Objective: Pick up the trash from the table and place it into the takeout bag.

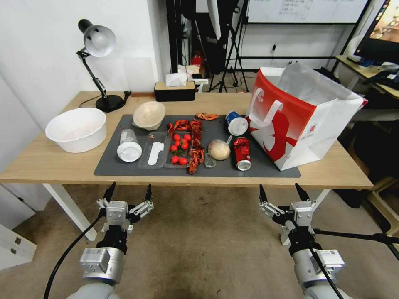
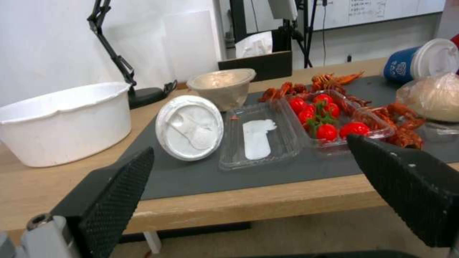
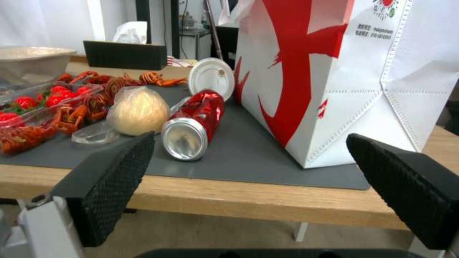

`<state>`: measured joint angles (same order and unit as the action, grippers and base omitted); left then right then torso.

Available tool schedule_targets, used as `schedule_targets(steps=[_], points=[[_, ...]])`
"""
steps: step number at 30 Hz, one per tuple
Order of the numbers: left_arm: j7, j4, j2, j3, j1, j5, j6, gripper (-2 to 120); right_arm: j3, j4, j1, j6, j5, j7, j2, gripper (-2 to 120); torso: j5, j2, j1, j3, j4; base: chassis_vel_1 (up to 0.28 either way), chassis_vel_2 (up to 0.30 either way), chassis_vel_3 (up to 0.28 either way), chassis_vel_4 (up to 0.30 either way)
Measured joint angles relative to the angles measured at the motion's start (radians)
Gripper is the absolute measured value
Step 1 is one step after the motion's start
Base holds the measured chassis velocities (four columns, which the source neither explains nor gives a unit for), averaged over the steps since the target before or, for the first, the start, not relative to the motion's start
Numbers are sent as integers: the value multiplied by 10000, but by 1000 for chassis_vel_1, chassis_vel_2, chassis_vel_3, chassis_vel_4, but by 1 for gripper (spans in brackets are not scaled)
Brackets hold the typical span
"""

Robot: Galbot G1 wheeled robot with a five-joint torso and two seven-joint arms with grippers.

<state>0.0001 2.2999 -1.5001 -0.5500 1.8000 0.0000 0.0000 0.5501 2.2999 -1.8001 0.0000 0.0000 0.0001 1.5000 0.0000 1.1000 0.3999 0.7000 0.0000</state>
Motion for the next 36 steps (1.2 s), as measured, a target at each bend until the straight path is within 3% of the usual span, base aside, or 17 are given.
schedule_targets(steps=[4,7,15,18,19,36], points=[[0,-7,8,-15,-48,-62,73,100,0,0,14,-21,6,5,0,100,1,0,0,0,0,0,0,0,0],[-50,-99,69,-145,-359,-439,633,100,-14,-7,192,-314,114,94,6,100,-1,0,0,0,-2,0,0,0,0],[-346,-524,348,-759,-1760,-2182,3187,100,-157,-80,1674,-2795,988,871,99,100,-1,0,1,1,0,0,0,0,0],[-321,-570,466,-1013,-1943,-2635,3264,100,-241,-128,2242,-3590,1433,1161,85,100,4,0,2,2,-4,0,0,0,0],[-303,-571,479,-1056,-1938,-2695,3213,100,-363,-156,2459,-3675,1724,1243,-14,100,-1,0,2,1,6,0,0,0,0],[-152,-357,479,-1251,-1703,-2683,2594,100,-1362,-999,3763,-3682,2771,2119,-814,100,1,-1,0,1,0,0,0,0,0]])
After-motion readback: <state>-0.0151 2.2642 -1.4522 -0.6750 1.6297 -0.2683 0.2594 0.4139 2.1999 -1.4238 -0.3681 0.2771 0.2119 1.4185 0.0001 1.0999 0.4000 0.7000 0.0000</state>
